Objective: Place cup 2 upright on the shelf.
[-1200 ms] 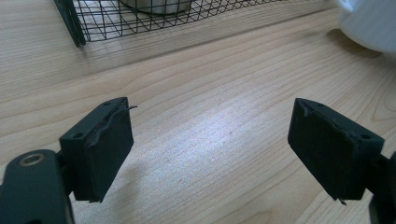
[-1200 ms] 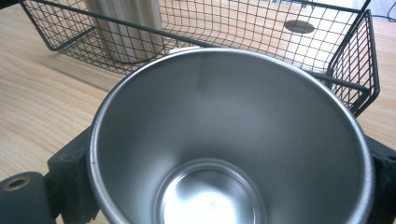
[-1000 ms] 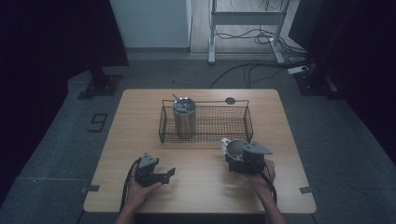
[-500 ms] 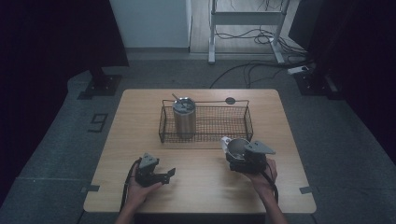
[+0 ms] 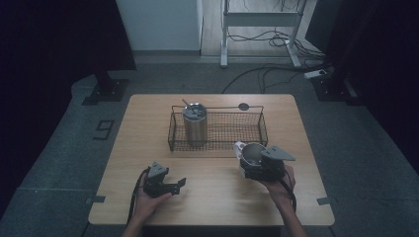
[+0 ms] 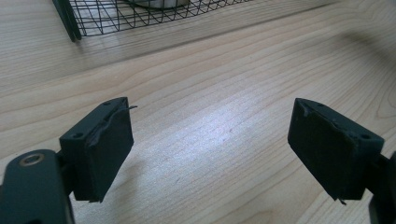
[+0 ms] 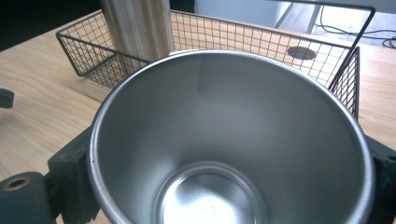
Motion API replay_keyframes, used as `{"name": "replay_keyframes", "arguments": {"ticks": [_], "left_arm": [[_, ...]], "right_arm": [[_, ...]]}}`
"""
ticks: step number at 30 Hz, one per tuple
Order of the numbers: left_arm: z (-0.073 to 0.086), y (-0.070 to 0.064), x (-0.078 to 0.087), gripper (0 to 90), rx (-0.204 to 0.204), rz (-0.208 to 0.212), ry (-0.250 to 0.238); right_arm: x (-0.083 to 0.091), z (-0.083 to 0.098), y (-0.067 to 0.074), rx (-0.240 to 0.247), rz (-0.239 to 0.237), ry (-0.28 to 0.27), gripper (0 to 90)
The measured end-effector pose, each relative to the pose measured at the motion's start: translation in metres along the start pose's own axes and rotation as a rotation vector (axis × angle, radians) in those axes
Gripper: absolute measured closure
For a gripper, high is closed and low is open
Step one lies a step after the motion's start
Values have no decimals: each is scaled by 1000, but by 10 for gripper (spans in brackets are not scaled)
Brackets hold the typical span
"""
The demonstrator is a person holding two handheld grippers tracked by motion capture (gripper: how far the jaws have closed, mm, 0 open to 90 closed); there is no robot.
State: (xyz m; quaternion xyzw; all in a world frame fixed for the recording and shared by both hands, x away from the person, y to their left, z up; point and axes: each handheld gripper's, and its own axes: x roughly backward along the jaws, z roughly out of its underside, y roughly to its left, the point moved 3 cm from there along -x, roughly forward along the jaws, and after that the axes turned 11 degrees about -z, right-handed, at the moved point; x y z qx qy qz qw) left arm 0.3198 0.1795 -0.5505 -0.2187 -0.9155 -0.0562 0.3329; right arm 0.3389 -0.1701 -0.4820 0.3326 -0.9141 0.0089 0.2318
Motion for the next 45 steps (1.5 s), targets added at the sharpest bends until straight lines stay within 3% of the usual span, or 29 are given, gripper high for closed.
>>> {"name": "replay_keyframes", "arguments": {"ticks": [13,45], "left_arm": [[1,-4,-2,143,-6,3,6],[2,-5,-2,144,-5,4,11]], "right_arm": [[11,-13,-9,-16,0,-29,68],[11,-47,-12,-12,-11,-43,68]]}}
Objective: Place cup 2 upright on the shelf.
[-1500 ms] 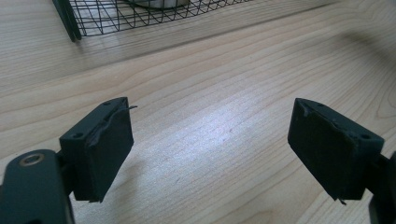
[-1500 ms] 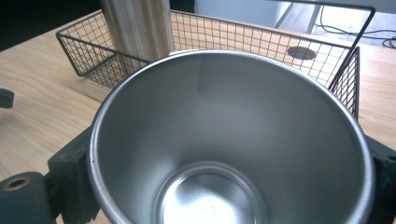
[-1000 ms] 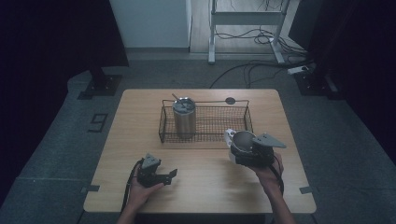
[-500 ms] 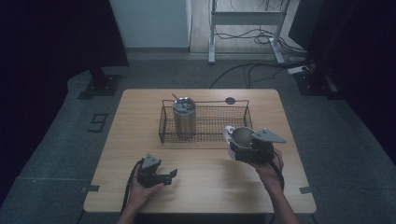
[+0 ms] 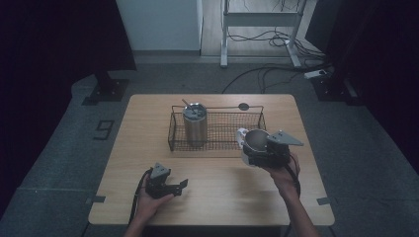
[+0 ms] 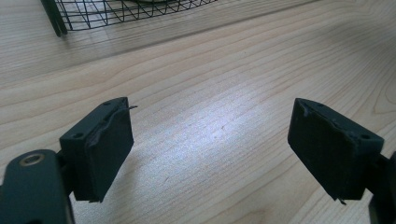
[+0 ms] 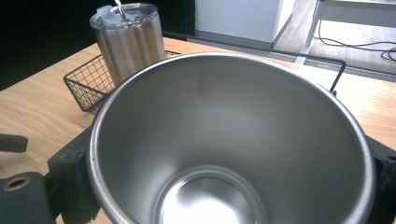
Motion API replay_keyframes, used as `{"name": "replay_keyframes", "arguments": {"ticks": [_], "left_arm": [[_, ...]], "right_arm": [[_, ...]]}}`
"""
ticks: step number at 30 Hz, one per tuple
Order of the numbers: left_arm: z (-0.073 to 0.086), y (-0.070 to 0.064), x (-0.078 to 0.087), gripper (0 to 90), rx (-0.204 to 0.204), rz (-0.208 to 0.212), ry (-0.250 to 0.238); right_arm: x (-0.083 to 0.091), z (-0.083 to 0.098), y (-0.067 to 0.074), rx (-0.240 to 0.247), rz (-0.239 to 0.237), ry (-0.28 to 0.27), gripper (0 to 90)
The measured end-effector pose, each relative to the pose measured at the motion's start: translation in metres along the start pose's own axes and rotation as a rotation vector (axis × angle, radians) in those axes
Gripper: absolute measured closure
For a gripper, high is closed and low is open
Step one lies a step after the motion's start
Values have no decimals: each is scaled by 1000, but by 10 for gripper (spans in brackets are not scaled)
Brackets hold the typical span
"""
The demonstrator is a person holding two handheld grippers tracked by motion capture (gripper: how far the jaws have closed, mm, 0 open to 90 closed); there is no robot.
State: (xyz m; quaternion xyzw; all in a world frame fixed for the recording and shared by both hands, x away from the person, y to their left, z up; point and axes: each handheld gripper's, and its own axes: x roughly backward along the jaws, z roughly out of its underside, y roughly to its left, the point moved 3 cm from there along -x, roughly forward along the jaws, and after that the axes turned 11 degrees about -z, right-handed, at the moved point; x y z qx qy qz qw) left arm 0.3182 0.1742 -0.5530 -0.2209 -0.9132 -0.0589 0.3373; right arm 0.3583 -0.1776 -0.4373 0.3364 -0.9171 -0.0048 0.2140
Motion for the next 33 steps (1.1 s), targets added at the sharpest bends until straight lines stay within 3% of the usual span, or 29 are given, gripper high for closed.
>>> {"name": "replay_keyframes", "arguments": {"ticks": [33], "left_arm": [[1,-2,0,145,-4,-5,5]], "right_arm": [[-7,-33,-7,17,11,-11,68]]}}
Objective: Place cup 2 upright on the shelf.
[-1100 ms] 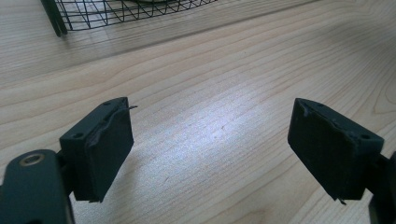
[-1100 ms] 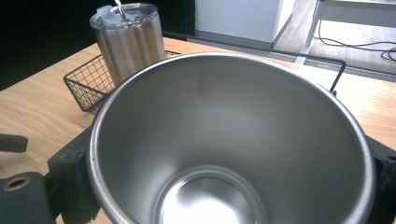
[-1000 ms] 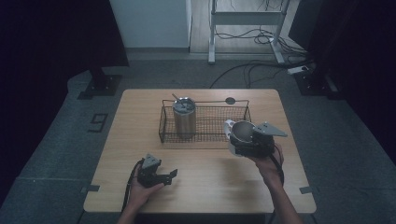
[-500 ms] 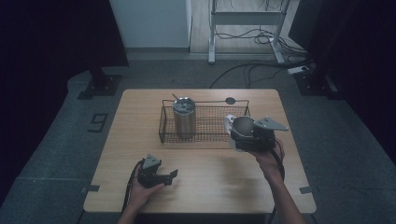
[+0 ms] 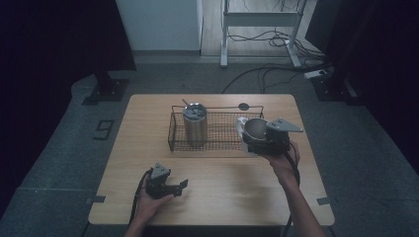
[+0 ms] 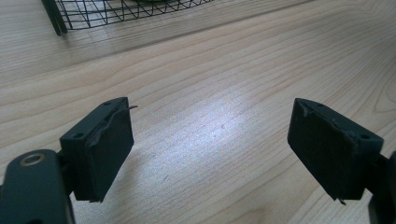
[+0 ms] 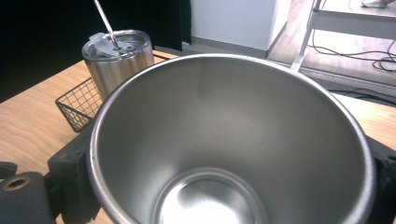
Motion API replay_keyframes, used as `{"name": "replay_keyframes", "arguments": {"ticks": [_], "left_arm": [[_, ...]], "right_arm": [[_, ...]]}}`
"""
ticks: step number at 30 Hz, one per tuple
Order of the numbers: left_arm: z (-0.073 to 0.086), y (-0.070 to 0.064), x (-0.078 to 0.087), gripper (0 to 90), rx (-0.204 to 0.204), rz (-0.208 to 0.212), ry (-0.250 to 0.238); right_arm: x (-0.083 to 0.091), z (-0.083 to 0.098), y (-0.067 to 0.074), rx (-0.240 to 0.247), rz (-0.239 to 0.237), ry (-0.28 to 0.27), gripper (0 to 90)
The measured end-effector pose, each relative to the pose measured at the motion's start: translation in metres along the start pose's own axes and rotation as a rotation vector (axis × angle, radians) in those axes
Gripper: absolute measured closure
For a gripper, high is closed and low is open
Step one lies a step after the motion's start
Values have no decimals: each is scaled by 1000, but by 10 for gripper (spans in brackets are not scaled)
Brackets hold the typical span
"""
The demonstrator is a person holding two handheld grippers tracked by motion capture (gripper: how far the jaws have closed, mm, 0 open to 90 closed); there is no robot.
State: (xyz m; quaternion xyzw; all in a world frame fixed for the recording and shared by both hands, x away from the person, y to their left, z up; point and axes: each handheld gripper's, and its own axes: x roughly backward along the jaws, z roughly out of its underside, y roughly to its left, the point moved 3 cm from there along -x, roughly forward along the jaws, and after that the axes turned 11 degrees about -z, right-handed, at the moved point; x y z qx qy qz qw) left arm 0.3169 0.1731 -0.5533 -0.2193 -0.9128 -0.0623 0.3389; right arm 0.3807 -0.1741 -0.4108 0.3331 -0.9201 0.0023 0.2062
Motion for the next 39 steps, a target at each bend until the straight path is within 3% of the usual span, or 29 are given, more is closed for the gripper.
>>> {"name": "replay_keyframes", "arguments": {"ticks": [39], "left_arm": [[-1,0,2,146,-5,-1,-5]], "right_arm": [[-28,-30,-9,-9,1,-2,68]]}}
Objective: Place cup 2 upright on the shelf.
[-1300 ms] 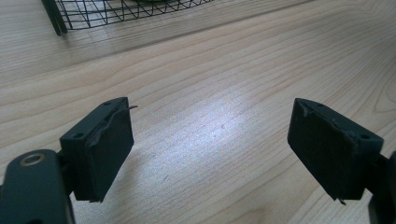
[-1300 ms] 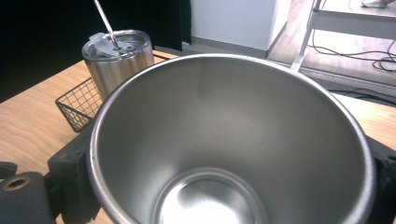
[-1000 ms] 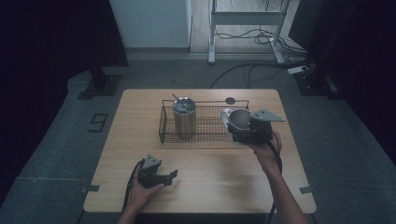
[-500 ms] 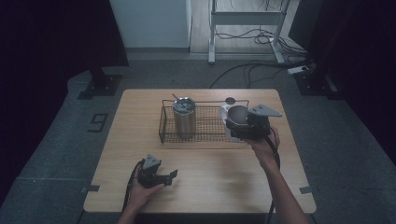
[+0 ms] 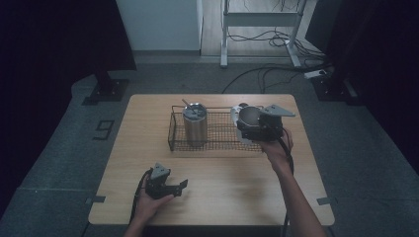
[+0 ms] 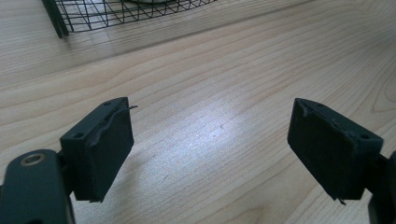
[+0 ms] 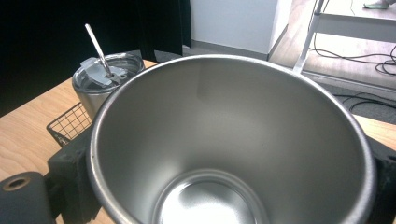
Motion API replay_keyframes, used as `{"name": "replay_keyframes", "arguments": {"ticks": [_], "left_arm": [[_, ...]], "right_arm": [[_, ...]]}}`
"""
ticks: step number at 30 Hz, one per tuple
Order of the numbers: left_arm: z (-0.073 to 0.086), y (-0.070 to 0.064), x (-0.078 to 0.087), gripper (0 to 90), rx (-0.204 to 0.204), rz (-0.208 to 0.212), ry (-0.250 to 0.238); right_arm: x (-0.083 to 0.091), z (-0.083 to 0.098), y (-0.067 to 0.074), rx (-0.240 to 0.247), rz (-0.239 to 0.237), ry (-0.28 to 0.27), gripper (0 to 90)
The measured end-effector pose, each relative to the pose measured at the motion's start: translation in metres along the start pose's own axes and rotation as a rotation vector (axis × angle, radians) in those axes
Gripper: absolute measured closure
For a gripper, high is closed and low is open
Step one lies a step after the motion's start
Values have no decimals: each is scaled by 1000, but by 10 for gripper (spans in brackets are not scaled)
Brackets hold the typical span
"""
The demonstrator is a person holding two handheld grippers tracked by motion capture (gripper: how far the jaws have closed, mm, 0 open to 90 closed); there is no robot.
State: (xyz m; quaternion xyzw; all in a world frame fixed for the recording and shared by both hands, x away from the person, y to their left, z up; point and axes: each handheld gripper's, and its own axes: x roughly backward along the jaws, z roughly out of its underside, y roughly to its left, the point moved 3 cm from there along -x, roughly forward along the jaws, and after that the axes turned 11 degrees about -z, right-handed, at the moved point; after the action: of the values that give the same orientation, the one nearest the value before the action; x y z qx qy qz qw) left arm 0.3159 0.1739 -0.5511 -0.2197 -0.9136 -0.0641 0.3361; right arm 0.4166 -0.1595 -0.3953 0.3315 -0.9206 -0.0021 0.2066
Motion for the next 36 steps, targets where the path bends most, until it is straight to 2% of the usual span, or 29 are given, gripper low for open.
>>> {"name": "replay_keyframes", "arguments": {"ticks": [17,23,36], "left_arm": [[0,1,1,146,-1,0,1],[1,1,1,146,0,-1,2],[1,0,0,146,2,2,4]], "right_arm": [[-28,6,-21,-47,18,30,67],[-33,7,-28,-70,30,31,68],[-42,10,-35,-89,33,38,67]]}}
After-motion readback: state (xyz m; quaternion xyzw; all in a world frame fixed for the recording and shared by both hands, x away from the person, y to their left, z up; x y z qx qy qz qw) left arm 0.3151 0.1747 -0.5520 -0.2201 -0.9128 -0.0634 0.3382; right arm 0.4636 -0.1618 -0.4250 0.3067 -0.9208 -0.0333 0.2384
